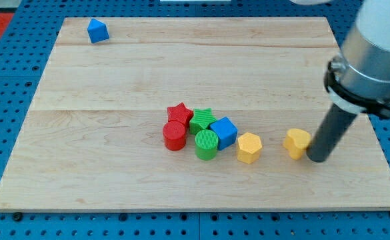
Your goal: Move the yellow heart to the top center
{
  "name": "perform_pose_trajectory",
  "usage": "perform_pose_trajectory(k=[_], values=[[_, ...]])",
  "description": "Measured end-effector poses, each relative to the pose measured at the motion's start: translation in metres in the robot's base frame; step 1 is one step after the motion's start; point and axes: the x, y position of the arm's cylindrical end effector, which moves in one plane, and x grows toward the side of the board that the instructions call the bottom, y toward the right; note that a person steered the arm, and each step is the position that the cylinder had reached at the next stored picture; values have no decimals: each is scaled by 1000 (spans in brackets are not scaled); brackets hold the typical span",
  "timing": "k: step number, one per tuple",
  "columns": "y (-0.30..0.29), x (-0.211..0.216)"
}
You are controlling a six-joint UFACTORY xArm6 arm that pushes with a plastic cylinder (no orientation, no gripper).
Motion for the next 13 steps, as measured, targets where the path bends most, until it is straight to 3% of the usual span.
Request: perform_pose_trajectory(k=[1, 4, 8, 10, 12, 13], values=[[-30, -31], [-55, -30], [-145, -82], [-175, -155], [-151, -225], [-156, -232]])
